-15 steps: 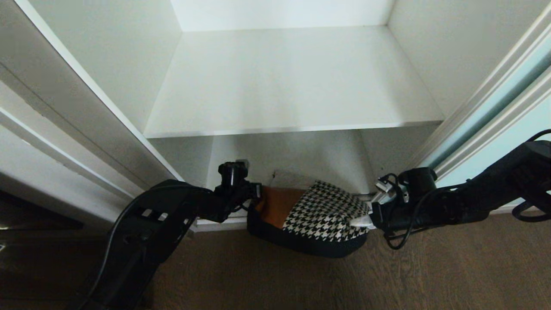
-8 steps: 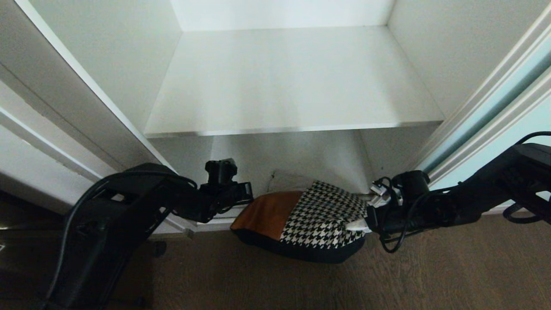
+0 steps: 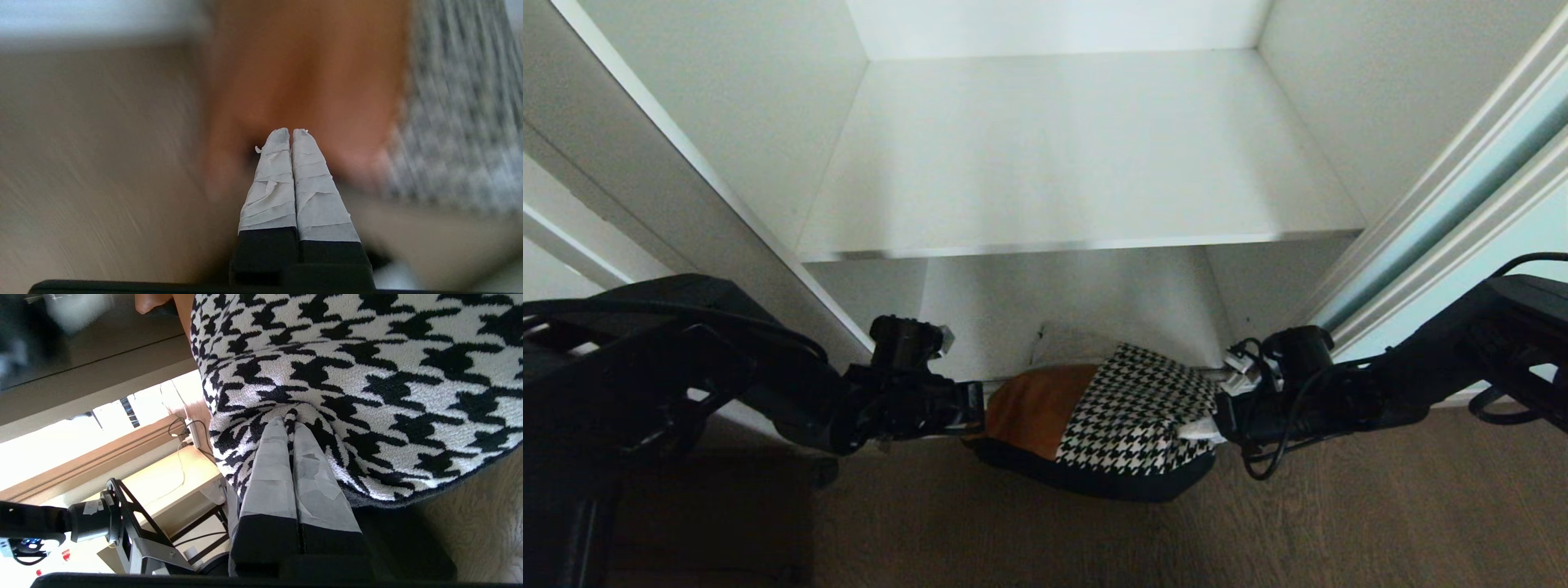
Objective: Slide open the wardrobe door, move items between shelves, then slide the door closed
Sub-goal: Place the pillow on the lower shelf
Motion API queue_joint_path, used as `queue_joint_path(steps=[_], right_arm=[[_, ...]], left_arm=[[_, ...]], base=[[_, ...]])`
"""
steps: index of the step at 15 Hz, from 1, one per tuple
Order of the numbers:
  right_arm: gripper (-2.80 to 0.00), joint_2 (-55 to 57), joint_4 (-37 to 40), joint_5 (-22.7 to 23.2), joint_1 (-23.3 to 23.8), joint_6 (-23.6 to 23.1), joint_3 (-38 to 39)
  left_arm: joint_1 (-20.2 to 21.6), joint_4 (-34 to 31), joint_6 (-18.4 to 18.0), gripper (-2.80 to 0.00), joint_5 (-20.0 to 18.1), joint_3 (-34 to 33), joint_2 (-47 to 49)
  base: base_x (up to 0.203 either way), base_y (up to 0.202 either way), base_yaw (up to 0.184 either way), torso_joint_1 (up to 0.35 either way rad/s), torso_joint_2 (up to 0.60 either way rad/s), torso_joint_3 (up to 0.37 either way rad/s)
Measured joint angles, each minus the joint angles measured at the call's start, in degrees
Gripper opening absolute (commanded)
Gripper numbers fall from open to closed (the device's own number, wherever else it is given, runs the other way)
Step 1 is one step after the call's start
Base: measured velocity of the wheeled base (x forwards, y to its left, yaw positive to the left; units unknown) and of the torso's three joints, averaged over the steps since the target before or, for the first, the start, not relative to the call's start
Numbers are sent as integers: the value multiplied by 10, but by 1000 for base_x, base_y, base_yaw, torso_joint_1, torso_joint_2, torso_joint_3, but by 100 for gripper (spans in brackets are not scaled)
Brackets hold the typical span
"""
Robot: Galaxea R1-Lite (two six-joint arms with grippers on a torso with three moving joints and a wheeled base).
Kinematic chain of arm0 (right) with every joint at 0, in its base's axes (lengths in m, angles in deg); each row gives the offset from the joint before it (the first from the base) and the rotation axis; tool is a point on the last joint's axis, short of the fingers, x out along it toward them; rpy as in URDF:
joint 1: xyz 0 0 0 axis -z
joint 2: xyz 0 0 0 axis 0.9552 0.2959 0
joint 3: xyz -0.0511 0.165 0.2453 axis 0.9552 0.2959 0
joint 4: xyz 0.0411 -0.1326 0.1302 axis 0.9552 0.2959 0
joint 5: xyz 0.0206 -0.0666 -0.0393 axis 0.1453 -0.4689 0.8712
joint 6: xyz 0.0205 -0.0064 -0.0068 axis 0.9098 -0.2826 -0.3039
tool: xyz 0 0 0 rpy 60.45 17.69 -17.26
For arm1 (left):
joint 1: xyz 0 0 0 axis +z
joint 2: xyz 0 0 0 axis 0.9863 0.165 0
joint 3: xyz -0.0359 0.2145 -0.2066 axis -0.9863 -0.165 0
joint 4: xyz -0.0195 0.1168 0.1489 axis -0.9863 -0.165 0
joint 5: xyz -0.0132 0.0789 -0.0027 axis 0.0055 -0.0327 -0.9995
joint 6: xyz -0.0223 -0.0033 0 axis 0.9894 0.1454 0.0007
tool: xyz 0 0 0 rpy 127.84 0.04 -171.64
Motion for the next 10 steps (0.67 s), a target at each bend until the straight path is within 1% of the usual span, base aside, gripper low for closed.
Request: queue_joint_path(steps=[1,2,5,6,8,9,10], right_arm=[[-280,0,0,-1,0,0,-1],[-280,1,0,-1,0,0,-1],[-280,1,0,-1,0,2,-3],[-280,1,0,-1,0,2,-4],[-280,1,0,-3,0,3,-4],[-280,2,0,-4,0,4,-4],[-280,2,0,-4,0,4,-5]], left_arm=[[-12,-15,-1,-280,-16,-23,-14],[-23,-20,-2,-280,-21,-34,-20],[-48,-35,-9,-280,-17,-28,5],[-55,-52,-15,-280,-6,-9,24],[-66,-107,-37,-280,35,52,61],[-68,-148,-53,-280,50,87,76],[-69,-197,-74,-280,58,127,89]], base=[[0,0,0,0,0,0],[0,0,0,0,0,0],[0,0,0,0,0,0],[0,0,0,0,0,0],[0,0,0,0,0,0],[0,0,0,0,0,0],[0,0,0,0,0,0]])
